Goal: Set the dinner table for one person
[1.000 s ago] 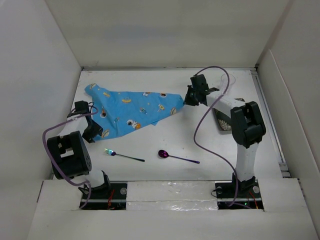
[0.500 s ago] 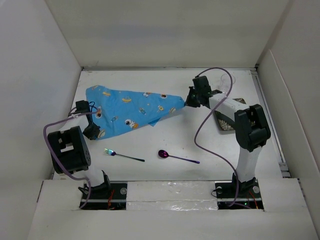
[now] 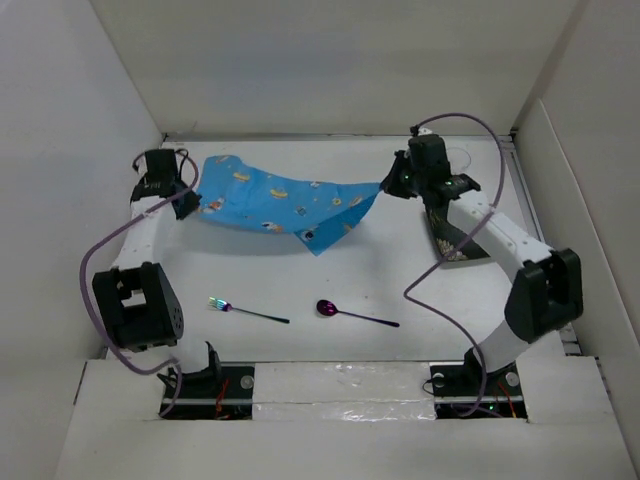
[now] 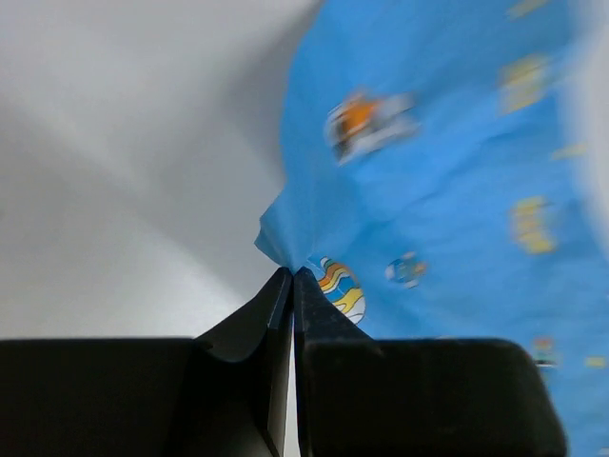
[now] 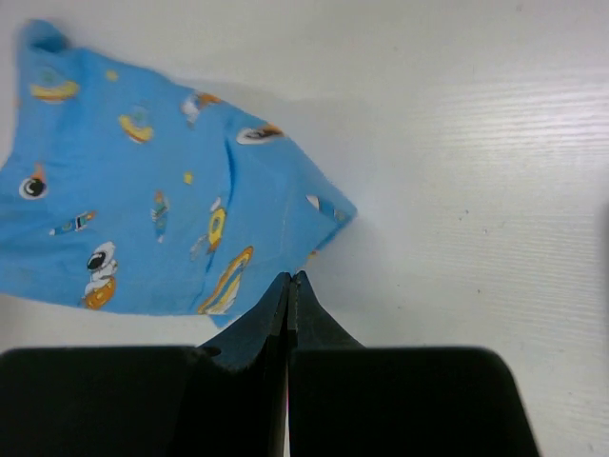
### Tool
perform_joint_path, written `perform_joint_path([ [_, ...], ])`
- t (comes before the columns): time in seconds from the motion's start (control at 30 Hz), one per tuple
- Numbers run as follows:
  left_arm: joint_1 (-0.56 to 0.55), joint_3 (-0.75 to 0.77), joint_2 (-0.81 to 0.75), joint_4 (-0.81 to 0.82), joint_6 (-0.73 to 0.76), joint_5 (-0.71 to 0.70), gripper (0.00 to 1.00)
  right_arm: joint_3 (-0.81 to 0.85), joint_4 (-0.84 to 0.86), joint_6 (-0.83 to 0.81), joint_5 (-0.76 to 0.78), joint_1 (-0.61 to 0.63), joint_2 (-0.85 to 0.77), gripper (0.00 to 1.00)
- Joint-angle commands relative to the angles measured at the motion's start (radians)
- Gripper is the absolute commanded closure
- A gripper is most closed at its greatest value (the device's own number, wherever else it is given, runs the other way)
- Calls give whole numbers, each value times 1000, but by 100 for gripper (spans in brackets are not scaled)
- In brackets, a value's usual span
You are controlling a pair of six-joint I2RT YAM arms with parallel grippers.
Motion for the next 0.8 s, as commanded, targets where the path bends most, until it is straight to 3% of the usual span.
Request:
perform_joint_path([
  [0.0,-62,249,-163,8,12,71,100,98,-47,-51,87,11,-163,100],
  [0.1,-83,383,-223,3,-9,131,100,151,-110,-79,134,21,-298,100],
  [0.17,-83,435,-275,23,-42,143,100,271,-200,-97,185,47,-374,100],
  [0.33,-83,503,-272,49,-72,223,100,433,-250,-116,237,57,-400,100],
  [0.6,-83,521,-130,160,-112,286,100,583,-235,-137,185,-56,-209,100],
  [0.77,-83,692,62,132,-97,261,100,735,-167,-126,110,-123,-21,100],
])
